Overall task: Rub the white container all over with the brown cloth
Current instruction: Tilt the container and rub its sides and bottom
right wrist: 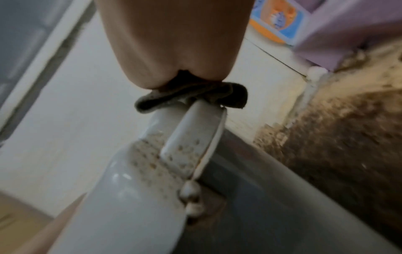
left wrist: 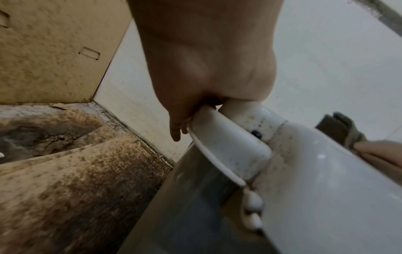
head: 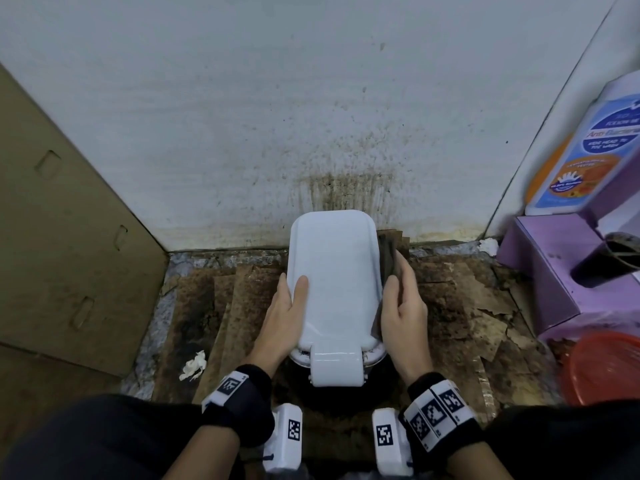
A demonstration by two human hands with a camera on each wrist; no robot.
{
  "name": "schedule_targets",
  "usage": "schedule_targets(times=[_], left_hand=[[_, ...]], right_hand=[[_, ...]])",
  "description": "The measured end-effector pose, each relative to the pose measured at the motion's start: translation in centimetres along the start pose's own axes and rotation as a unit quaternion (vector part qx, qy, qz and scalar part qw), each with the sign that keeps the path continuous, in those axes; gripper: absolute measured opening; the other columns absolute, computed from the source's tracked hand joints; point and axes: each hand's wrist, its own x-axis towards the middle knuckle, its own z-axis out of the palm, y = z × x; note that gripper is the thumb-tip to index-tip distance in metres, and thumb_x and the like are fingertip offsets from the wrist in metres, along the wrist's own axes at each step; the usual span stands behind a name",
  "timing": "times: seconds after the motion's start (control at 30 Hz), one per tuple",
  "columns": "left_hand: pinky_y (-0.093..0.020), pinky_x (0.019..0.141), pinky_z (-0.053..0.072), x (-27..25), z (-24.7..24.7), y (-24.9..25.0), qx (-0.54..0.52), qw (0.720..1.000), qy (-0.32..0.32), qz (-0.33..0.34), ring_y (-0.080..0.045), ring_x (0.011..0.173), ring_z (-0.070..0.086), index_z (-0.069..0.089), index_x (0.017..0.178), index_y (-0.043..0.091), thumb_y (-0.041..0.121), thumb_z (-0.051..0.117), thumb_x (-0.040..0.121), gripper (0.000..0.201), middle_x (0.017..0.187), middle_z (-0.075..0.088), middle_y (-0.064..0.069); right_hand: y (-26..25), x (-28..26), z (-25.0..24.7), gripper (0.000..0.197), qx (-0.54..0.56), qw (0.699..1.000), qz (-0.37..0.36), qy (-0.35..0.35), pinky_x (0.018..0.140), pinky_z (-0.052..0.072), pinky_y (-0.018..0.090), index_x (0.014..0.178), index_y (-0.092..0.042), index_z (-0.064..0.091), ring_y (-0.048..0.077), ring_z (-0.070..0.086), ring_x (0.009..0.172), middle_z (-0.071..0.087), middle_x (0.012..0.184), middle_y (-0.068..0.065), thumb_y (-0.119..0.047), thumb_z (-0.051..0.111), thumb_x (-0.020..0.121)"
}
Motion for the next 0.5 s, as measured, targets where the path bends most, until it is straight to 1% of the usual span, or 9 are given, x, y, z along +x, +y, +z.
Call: schedule_targets(times=[0.03,0.07,0.1,0.13,0.17,0.2,0.27,0.37,0.5], left_hand=[[-0.053,0.116,0.043,0.1,0.0,0.0,0.000,1.000,-0.001,-0.003,-0.021,0.140,0.053,0.022,0.160,0.047,0.102,0.031,0.077,0.100,0.160,0.046,0.005],[-0.053,0.117,0.042,0.1,0.1,0.0,-0.001,1.000,-0.001,-0.003,-0.021,0.141,0.052,0.021,0.161,0.047,0.102,0.031,0.076,0.102,0.162,0.044,0.006],[-0.052,0.117,0.042,0.1,0.1,0.0,-0.002,1.000,0.000,-0.004,-0.020,0.141,0.051,0.019,0.161,0.046,0.102,0.031,0.076,0.103,0.163,0.043,0.006],[-0.052,0.118,0.041,0.0,0.1,0.2,-0.002,1.000,0.001,-0.004,-0.020,0.142,0.051,0.017,0.162,0.046,0.103,0.030,0.075,0.105,0.164,0.042,0.007],[-0.052,0.118,0.041,-0.1,0.1,0.3,0.001,1.000,0.002,-0.004,-0.020,0.143,0.050,0.016,0.163,0.046,0.103,0.028,0.075,0.105,0.165,0.040,0.006],[-0.052,0.119,0.040,-0.3,0.1,0.5,0.006,1.000,0.002,-0.005,-0.020,0.144,0.048,0.015,0.163,0.045,0.102,0.026,0.076,0.105,0.166,0.039,0.006],[-0.051,0.120,0.037,-0.6,0.1,0.9,0.016,1.000,0.001,-0.009,-0.021,0.147,0.045,0.014,0.164,0.044,0.098,0.023,0.080,0.101,0.167,0.036,0.005],[-0.049,0.120,0.036,-0.7,0.1,1.1,0.023,1.000,0.002,-0.009,-0.022,0.148,0.043,0.012,0.165,0.040,0.090,0.023,0.089,0.092,0.168,0.035,0.003],[-0.052,0.120,0.036,-0.4,0.1,0.7,0.028,1.000,0.002,-0.007,-0.022,0.147,0.044,0.015,0.164,0.042,0.097,0.020,0.080,0.101,0.167,0.037,0.002]], right_hand=[[-0.2,0.1,0.3,0.046,-0.030,0.998,-0.027,-0.039,0.099,0.045,0.012,0.156,-0.034,0.034,-0.017,0.051,0.123,0.049,0.139,-0.039,-0.023,0.036,0.111],[-0.3,0.2,0.6,0.048,-0.078,0.992,-0.053,-0.083,0.114,0.039,0.023,0.159,-0.033,0.031,-0.006,0.039,0.142,0.038,0.158,-0.026,-0.025,0.035,0.112],[-0.2,0.4,1.0,0.051,-0.155,0.976,-0.081,-0.127,0.124,0.027,0.031,0.162,-0.030,0.024,0.000,0.018,0.154,0.020,0.169,-0.014,-0.026,0.033,0.112],[0.1,0.7,1.3,0.053,-0.242,0.951,-0.104,-0.163,0.128,0.015,0.033,0.164,-0.026,0.018,0.001,-0.004,0.156,0.003,0.172,-0.008,-0.026,0.031,0.112],[0.4,1.2,1.6,0.055,-0.305,0.927,-0.117,-0.185,0.129,0.008,0.034,0.164,-0.023,0.013,0.001,-0.018,0.154,-0.009,0.171,-0.005,-0.026,0.029,0.112],[0.4,1.7,1.8,0.056,-0.333,0.913,-0.118,-0.201,0.129,0.005,0.034,0.165,-0.021,0.008,0.002,-0.024,0.152,-0.015,0.171,-0.003,-0.026,0.028,0.112],[0.2,2.8,1.7,0.058,-0.341,0.908,-0.104,-0.222,0.129,0.003,0.035,0.165,-0.019,0.003,0.007,-0.025,0.153,-0.020,0.170,-0.002,-0.027,0.026,0.112],[-0.1,4.4,1.6,0.059,-0.344,0.904,-0.091,-0.237,0.129,0.003,0.036,0.164,-0.017,0.001,0.013,-0.021,0.156,-0.021,0.170,-0.001,-0.027,0.026,0.112],[0.2,3.8,1.5,0.059,-0.321,0.914,-0.087,-0.233,0.129,0.003,0.035,0.164,-0.018,0.001,0.010,-0.022,0.154,-0.023,0.169,-0.004,-0.028,0.027,0.112]])
